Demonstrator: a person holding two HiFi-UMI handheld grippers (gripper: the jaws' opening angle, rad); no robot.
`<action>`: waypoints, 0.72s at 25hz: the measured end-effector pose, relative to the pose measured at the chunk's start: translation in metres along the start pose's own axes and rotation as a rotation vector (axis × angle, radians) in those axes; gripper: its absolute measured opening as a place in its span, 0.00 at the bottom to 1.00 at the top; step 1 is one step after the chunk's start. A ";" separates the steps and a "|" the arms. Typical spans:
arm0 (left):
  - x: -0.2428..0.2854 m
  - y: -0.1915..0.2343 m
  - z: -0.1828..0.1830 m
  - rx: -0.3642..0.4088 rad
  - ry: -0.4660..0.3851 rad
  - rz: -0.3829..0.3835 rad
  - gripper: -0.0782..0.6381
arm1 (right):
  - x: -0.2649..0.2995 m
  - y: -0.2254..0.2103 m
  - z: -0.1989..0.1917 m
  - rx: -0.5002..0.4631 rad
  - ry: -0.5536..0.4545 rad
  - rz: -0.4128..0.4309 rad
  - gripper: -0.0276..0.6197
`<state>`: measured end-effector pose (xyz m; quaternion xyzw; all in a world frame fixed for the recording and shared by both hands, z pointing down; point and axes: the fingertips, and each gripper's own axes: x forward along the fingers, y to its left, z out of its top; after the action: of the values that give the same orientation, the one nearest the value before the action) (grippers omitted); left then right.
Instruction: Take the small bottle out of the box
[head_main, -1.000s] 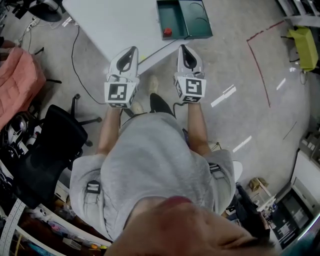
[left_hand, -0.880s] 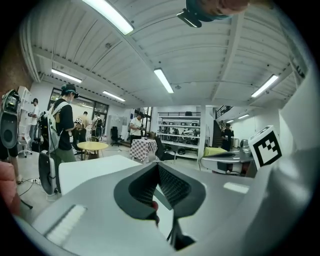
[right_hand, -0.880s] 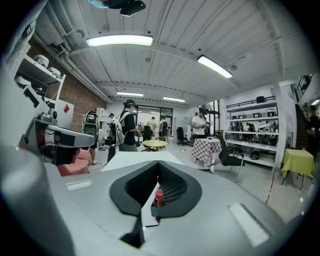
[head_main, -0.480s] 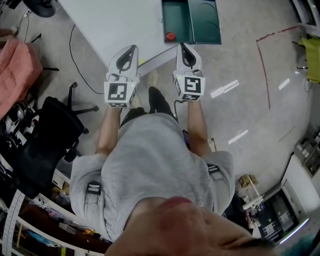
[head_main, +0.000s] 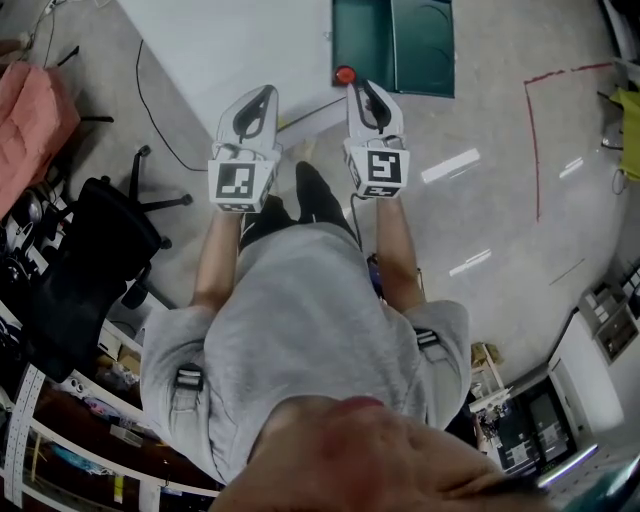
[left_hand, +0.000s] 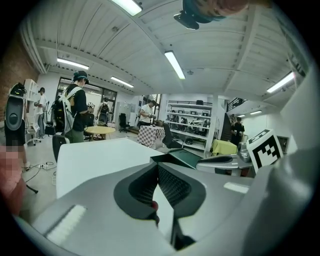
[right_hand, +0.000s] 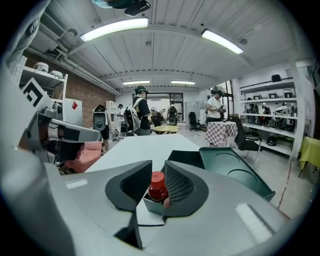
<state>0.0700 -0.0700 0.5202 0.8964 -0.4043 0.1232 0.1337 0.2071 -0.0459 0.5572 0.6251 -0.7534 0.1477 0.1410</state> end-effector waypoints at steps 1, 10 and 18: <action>0.000 0.001 -0.001 -0.002 0.002 0.004 0.12 | 0.002 0.003 -0.002 0.000 0.007 0.014 0.18; 0.003 0.008 -0.010 -0.015 0.023 0.035 0.13 | 0.025 0.007 -0.027 -0.024 0.080 0.056 0.33; 0.003 0.013 -0.017 -0.028 0.035 0.052 0.12 | 0.034 0.008 -0.036 -0.041 0.105 0.055 0.29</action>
<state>0.0602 -0.0744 0.5393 0.8813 -0.4267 0.1368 0.1501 0.1940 -0.0610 0.6037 0.5926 -0.7646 0.1687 0.1889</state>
